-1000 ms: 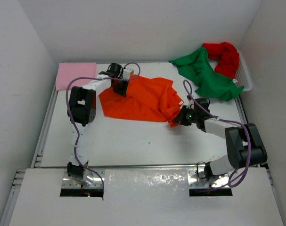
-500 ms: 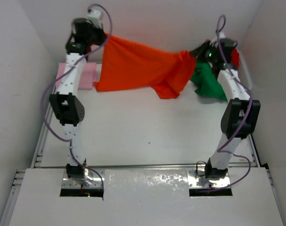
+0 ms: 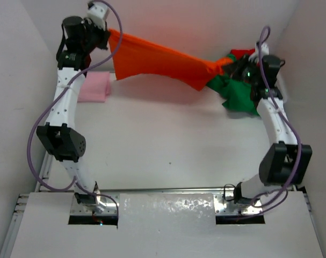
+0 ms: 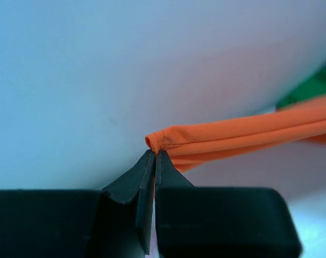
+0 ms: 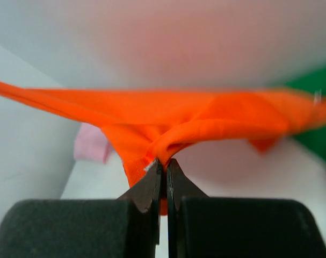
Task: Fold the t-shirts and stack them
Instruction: Flatten out the tshirt, then fold the flattened tshirt in 1/3 of the way
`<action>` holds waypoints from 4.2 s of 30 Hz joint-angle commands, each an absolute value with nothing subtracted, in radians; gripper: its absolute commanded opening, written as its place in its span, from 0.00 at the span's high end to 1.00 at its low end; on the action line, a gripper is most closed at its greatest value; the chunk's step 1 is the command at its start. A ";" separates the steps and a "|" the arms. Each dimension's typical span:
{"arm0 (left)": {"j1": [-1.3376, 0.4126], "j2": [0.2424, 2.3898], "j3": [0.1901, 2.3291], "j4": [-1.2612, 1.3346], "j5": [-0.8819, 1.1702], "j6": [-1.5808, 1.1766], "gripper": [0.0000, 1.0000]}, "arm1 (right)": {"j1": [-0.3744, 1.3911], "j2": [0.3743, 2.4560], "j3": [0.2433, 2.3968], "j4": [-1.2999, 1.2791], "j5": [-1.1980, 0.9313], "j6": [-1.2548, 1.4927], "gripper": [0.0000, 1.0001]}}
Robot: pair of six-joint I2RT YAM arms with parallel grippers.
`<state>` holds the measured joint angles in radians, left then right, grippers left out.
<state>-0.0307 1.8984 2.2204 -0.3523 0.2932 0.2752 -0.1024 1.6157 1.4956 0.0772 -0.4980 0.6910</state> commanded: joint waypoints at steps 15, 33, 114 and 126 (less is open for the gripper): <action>-0.006 1.240 0.933 -0.776 0.173 0.718 1.00 | 0.278 0.736 0.198 -0.276 -0.300 0.702 1.00; 0.000 1.338 1.023 -0.870 0.157 0.641 1.00 | 0.270 1.124 0.540 -0.416 -0.370 0.526 1.00; 0.063 1.340 0.827 -0.382 0.098 0.463 1.00 | 0.141 1.256 0.471 0.230 -0.342 0.609 1.00; 0.063 1.539 0.937 -0.295 0.061 0.397 1.00 | 0.121 1.565 0.706 0.278 -0.360 0.563 1.00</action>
